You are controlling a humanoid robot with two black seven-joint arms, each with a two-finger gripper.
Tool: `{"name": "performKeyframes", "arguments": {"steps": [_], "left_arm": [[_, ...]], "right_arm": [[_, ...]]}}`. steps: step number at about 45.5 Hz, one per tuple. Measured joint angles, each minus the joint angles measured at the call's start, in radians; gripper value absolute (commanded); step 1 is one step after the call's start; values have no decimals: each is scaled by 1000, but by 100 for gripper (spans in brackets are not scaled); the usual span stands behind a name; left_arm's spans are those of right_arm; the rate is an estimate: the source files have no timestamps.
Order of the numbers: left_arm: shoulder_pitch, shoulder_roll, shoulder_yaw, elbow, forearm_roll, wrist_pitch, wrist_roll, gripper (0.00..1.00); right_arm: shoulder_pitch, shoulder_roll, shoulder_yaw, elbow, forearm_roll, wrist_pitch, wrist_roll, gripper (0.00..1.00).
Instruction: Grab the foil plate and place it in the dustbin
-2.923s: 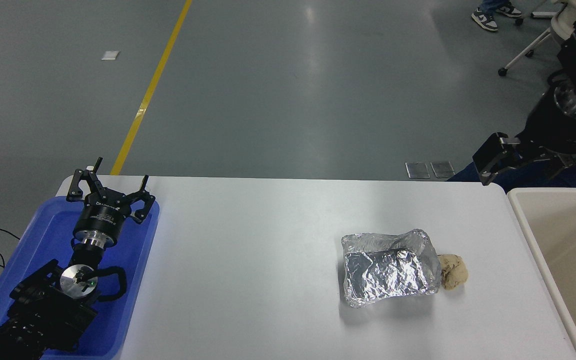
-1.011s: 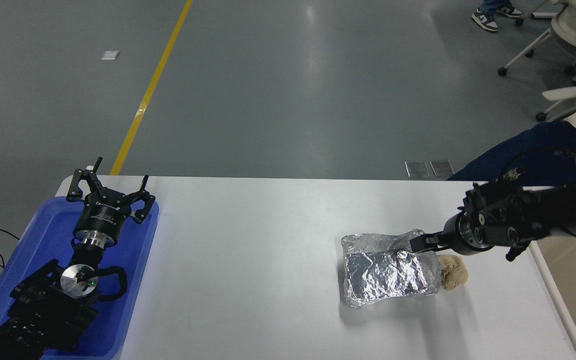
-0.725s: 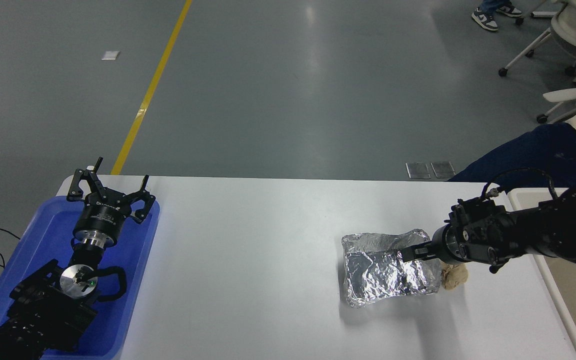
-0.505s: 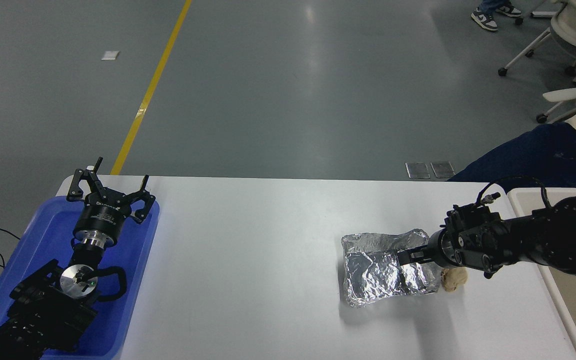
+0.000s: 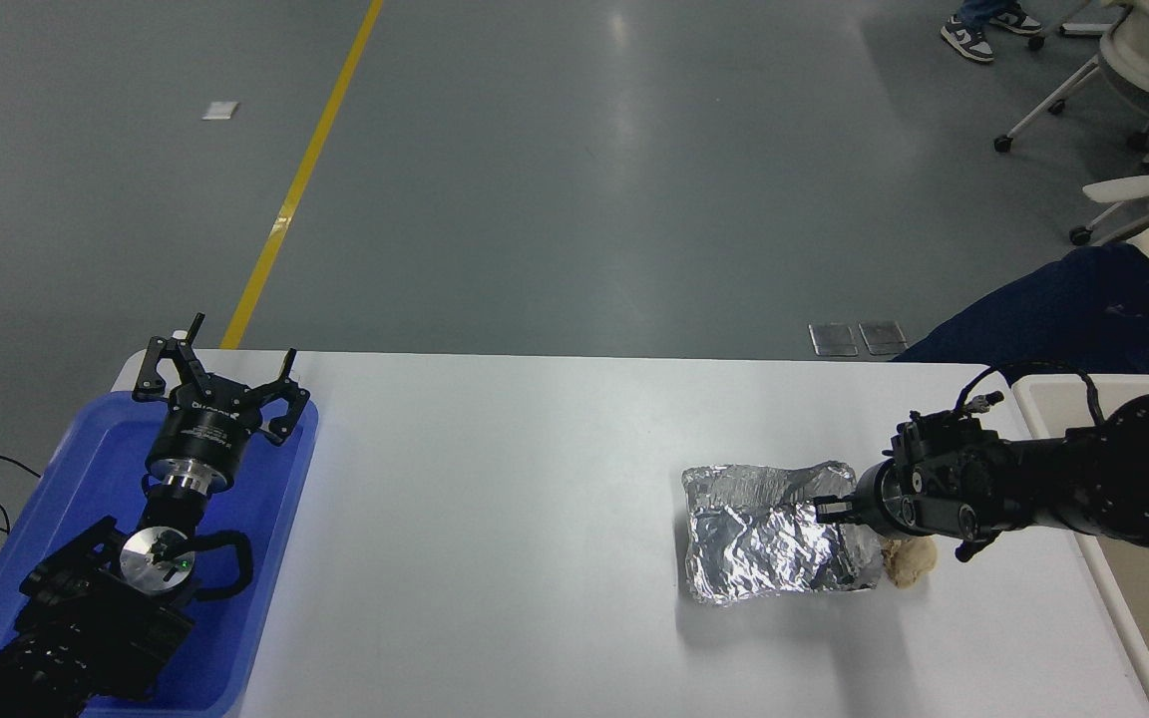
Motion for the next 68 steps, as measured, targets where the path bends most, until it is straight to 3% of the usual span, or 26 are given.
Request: {"name": "performKeyframes", "arguments": {"steps": [14, 35, 68], "left_arm": [[0, 0, 0, 0, 0, 0, 0, 100], [0, 0, 0, 0, 0, 0, 2, 100], [1, 0, 0, 0, 0, 0, 2, 100]], "right_arm": [[98, -50, 4, 139, 18, 2, -11, 0], [462, -182, -20, 540, 48, 74, -20, 0], [1145, -332, -142, 778, 73, 579, -18, 0]]}}
